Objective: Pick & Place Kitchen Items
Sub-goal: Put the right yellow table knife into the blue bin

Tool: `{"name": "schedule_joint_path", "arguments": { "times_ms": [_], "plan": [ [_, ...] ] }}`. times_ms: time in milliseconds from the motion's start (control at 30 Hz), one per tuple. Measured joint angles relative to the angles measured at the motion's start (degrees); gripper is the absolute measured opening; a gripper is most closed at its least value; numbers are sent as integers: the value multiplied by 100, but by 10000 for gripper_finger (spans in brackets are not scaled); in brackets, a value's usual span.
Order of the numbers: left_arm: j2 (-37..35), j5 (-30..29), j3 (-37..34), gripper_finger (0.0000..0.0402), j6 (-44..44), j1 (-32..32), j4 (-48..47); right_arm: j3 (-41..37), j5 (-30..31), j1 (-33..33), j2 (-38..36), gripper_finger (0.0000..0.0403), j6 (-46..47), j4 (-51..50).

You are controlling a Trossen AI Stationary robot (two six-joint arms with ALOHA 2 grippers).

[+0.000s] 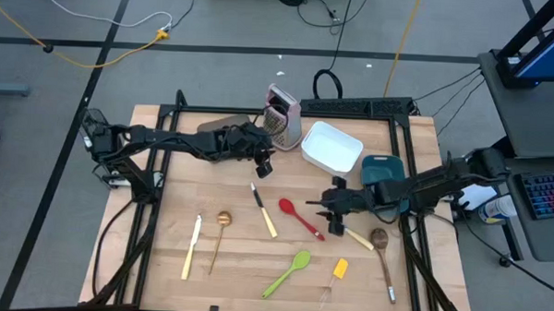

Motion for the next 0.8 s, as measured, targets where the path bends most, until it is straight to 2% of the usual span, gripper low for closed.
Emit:
{"name": "schedule_joint_path", "arguments": {
  "times_ms": [133,333,600,800],
  "plan": [
    [0,-15,0,86,0,7,85,-5,-21,332,-71,155,926,-883],
    [0,-15,0,85,-5,16,216,-7,-634,895,-65,155,2287,-1890],
    [0,-13,2,86,-140,17,222,-13,-1197,1289,-66,155,3122,-2222],
    [0,-11,2,85,-153,17,222,-7,-589,1327,-66,155,2643,-2384]
  ]
}}
